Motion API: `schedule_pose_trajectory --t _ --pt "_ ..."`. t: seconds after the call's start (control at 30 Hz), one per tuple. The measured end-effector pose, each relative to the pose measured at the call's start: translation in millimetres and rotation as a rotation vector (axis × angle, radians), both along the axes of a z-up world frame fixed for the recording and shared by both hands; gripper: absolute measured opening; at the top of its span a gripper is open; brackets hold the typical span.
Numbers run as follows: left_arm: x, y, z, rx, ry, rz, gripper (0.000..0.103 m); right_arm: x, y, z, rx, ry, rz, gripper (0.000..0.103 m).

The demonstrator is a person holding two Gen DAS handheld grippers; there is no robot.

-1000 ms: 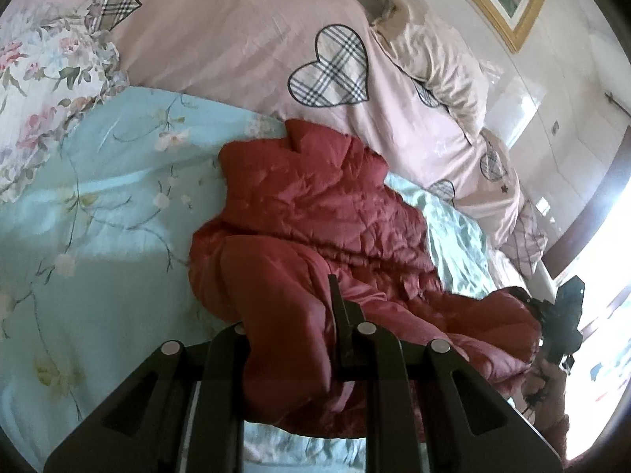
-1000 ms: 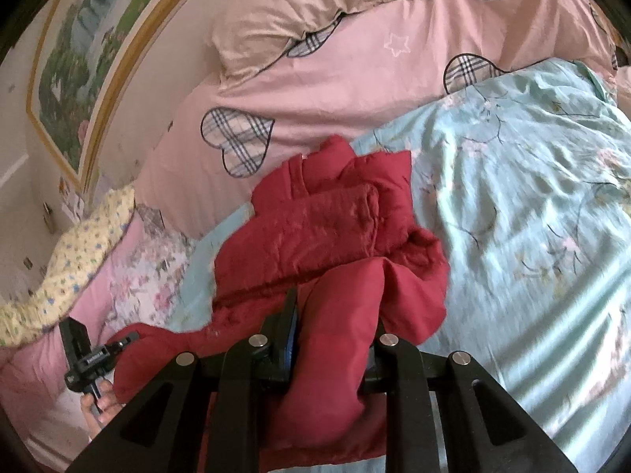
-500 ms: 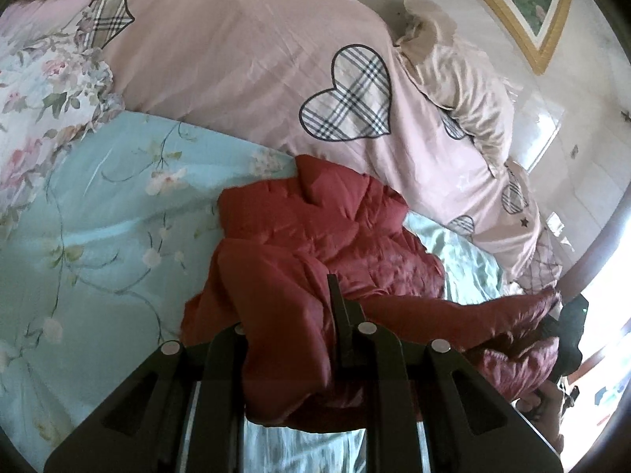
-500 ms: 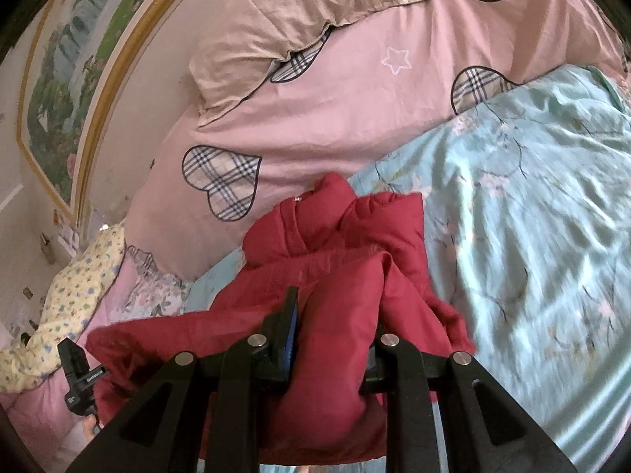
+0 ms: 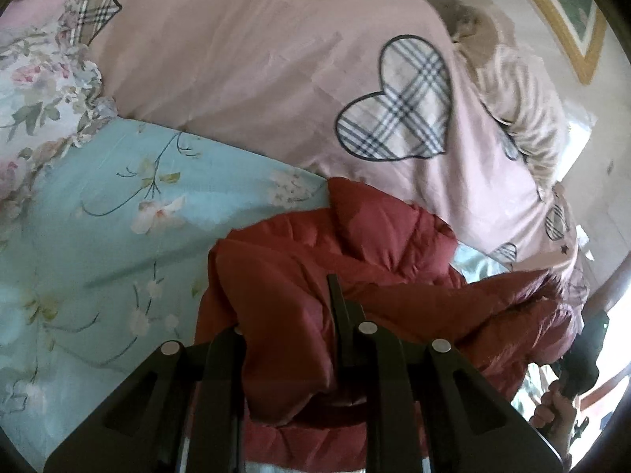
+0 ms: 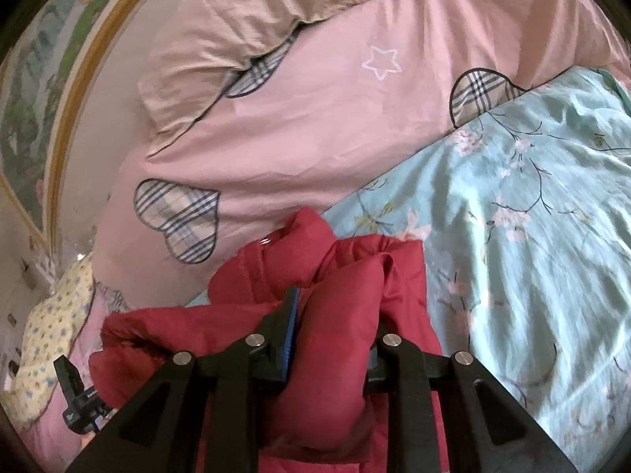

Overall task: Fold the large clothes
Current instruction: 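Carry the held hem over the collar with both tools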

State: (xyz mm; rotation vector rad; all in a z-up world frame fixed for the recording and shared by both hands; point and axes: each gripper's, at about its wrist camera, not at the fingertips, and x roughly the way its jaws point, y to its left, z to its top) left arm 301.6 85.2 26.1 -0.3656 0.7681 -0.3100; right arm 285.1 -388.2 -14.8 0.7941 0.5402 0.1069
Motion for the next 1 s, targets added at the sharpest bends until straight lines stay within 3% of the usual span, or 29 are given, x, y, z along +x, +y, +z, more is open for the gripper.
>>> schedule_pose_trajectory --t 0.23,0.6,0.87,1.0 --pt "54 -14 -25 0.023 0.053 -0.003 0.018 47 -5 -32 0.026 0.072 -0.032 0.023" --pt "113 -32 -62 0.038 0.076 0.019 0.020 101 -2 -61 -0.036 0.091 -0.067 0.024" --pt "127 -37 -67 0.033 0.070 0.019 0.022 119 -4 -81 -0.012 0.104 -0.097 0.025" --pt "115 -32 -60 0.025 0.058 0.014 0.027 122 -3 -82 -0.023 0.109 -0.096 0.025"
